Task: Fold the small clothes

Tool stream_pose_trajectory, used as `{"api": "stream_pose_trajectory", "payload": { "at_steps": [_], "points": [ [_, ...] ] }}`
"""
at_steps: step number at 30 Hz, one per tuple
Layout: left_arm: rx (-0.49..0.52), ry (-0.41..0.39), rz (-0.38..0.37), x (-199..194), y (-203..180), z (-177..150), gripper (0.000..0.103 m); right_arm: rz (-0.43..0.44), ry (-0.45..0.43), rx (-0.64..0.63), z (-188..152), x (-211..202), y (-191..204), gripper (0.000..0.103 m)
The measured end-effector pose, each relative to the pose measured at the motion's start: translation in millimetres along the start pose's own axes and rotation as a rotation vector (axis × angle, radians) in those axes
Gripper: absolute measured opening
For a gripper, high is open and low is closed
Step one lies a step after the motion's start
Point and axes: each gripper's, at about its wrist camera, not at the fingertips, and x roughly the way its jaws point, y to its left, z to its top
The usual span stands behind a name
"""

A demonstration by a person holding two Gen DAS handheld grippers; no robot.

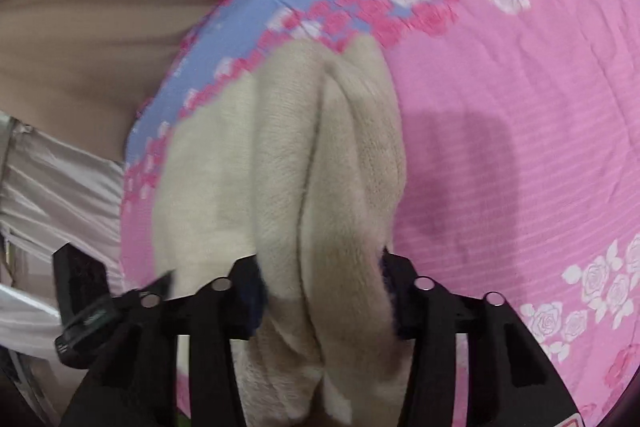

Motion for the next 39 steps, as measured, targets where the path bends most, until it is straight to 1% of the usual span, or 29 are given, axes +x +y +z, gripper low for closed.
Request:
{"api": "stream_pose_trajectory", "payload": {
  "at_steps": [2, 3, 5, 6, 7, 8, 9, 10, 11, 12, 13, 14, 15, 16, 17, 19, 21, 22, 23, 24, 26, 27, 28, 30, 31, 33, 36, 39],
  "points": [
    [0.076, -0.028, -0.044, -15.8, -23.8, 1.8, 0.041, -0.012, -0.083, -0.074, 3.1, -35.1, 21.7, 0.038],
    [0.097, -0.046, -0.062, -23.8, -33.5, 2.9, 0.041, -0.022, -0.109, -0.101, 4.8, -47.2, 28.9, 0.038],
    [0.103, -0.073, -0.083, -29.5, -43.1, 7.6, 0.044, -0.062, -0.134, -0.14, 11.6, -54.5, 34.0, 0.043],
    [0.096, -0.082, -0.063, -26.6, -44.8, 10.3, 0.05, -0.077, -0.117, -0.139, 15.8, -47.0, 29.4, 0.054],
    [0.091, -0.094, -0.022, -19.9, -44.3, 12.7, 0.053, -0.1, -0.079, -0.131, 20.1, -29.3, 18.0, 0.063],
    [0.093, -0.097, 0.053, -7.9, -42.6, 15.8, 0.061, -0.136, -0.047, -0.122, 21.8, -14.7, 5.8, 0.064],
    [0.103, -0.093, 0.142, -2.1, -34.8, 16.2, 0.061, -0.198, -0.007, -0.104, 23.6, -1.5, -7.2, 0.064],
    [0.108, -0.086, 0.225, 4.5, -31.9, 16.3, 0.061, -0.268, 0.039, -0.066, 24.1, 7.6, -18.2, 0.061],
    [0.106, -0.083, 0.231, 3.8, -28.8, 11.0, 0.063, -0.223, 0.053, -0.004, 21.7, 2.6, -30.0, 0.061],
    [0.098, -0.102, 0.197, -5.9, -28.4, 5.4, 0.061, -0.163, 0.022, 0.039, 16.9, -11.7, -35.4, 0.061],
    [0.099, -0.134, 0.196, -23.3, -23.2, 0.2, 0.063, -0.143, -0.015, 0.048, 11.1, -27.9, -36.3, 0.061],
    [0.121, -0.184, 0.235, -41.1, -26.0, -10.0, 0.072, -0.131, -0.041, 0.038, 3.5, -45.2, -34.9, 0.061],
    [0.142, -0.213, 0.259, -53.0, -28.3, -17.0, 0.08, -0.117, -0.045, 0.032, -2.7, -55.2, -34.1, 0.062],
    [0.168, -0.255, 0.283, -66.8, -32.7, -26.3, 0.083, -0.09, -0.038, 0.032, -11.5, -64.0, -33.1, 0.062],
    [0.187, -0.278, 0.3, -74.4, -35.8, -30.4, 0.086, -0.068, -0.026, 0.031, -17.5, -66.3, -31.1, 0.062],
    [0.232, -0.295, 0.353, -81.6, -44.2, -40.2, 0.086, -0.036, 0.013, -0.001, -31.3, -64.2, -23.3, 0.062],
    [0.272, -0.293, 0.402, -72.5, -53.1, -41.1, 0.087, -0.039, 0.046, -0.051, -39.8, -52.2, -14.9, 0.062],
    [0.285, -0.289, 0.413, -66.3, -55.0, -39.9, 0.087, -0.067, 0.077, -0.082, -41.8, -39.1, -12.1, 0.062],
    [0.294, -0.28, 0.421, -61.5, -60.4, -40.4, 0.087, -0.106, 0.1, -0.089, -41.3, -28.8, -12.7, 0.061],
    [0.301, -0.271, 0.425, -58.9, -64.3, -41.8, 0.087, -0.121, 0.112, -0.075, -40.6, -22.7, -16.6, 0.059],
    [0.312, -0.26, 0.436, -55.9, -68.4, -45.9, 0.087, -0.071, 0.088, -0.058, -37.2, -31.3, -14.3, 0.059],
    [0.318, -0.26, 0.439, -55.9, -70.3, -47.5, 0.087, -0.058, 0.068, -0.073, -35.9, -37.8, -10.6, 0.059],
    [0.321, -0.263, 0.442, -57.6, -70.0, -51.2, 0.087, -0.064, 0.059, -0.095, -35.1, -41.3, -7.9, 0.059],
    [0.318, -0.255, 0.442, -56.8, -67.0, -56.1, 0.087, -0.088, 0.081, -0.093, -36.4, -42.8, -11.4, 0.059],
    [0.313, -0.248, 0.446, -55.4, -66.9, -56.4, 0.087, -0.083, 0.092, -0.067, -38.9, -44.6, -14.6, 0.059],
    [0.306, -0.236, 0.448, -54.6, -66.1, -58.4, 0.087, -0.042, 0.089, -0.023, -44.2, -53.7, -19.5, 0.06],
    [0.299, -0.239, 0.453, -57.0, -64.9, -63.6, 0.089, -0.035, 0.083, -0.022, -55.9, -65.4, -22.8, 0.064],
    [0.288, -0.218, 0.461, -53.9, -62.0, -68.3, 0.09, -0.045, 0.073, -0.003, -57.8, -67.1, -23.4, 0.064]
  ]
}}
